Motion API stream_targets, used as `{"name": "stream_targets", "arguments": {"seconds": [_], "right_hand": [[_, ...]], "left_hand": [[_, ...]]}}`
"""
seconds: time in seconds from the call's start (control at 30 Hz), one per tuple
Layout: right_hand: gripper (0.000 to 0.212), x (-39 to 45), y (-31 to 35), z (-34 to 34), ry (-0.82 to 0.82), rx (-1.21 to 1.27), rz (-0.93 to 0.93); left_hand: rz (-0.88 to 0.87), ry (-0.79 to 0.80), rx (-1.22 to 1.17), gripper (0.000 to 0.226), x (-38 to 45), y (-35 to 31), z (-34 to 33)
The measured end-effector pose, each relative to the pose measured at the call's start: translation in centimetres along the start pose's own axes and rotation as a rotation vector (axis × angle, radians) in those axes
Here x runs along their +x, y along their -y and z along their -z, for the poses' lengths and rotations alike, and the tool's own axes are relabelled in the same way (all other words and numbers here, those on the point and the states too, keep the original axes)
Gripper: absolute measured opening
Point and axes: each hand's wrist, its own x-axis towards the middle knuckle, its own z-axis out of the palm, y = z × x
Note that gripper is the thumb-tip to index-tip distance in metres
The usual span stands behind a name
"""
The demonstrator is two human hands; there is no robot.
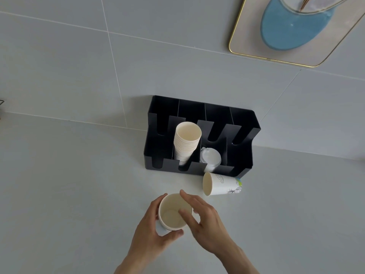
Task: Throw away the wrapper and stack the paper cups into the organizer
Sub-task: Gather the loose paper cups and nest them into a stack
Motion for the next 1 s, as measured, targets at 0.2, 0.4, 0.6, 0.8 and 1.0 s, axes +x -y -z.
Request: {"name": "stream_targets", "arguments": {"seconds": [0.2, 0.4, 0.6, 0.8, 1.0], "right_hand": [[0.046, 2.6, -3.8, 3.6, -0.316, -0.137, -0.141], [0.084, 5.2, -7.4, 6.7, -0.015, -0.563, -0.217], [0.103, 5.6, -9.4, 4.8, 0.050, -0.711, -0.193], [0.080, 4.8, -11.0, 3.8, -0.069, -0.774, -0.067], [0.092, 3.9, -6.6, 5.8, -0.258, -0.353, -0.105]], "left_hand": [[-0.013, 0.037, -0.052, 0.094, 0.1, 0.0, 0.2], [-0.011, 0.109, -0.097, 0.090, 0.3, -0.3, 0.5], [0.030, 0.176, -0.132, 0.091, 0.6, -0.5, 0.9], [0.042, 0.191, -0.142, 0.090, 0.7, -0.7, 0.8], [0.054, 0.181, -0.150, 0.089, 0.8, -0.9, 0.5]]}}
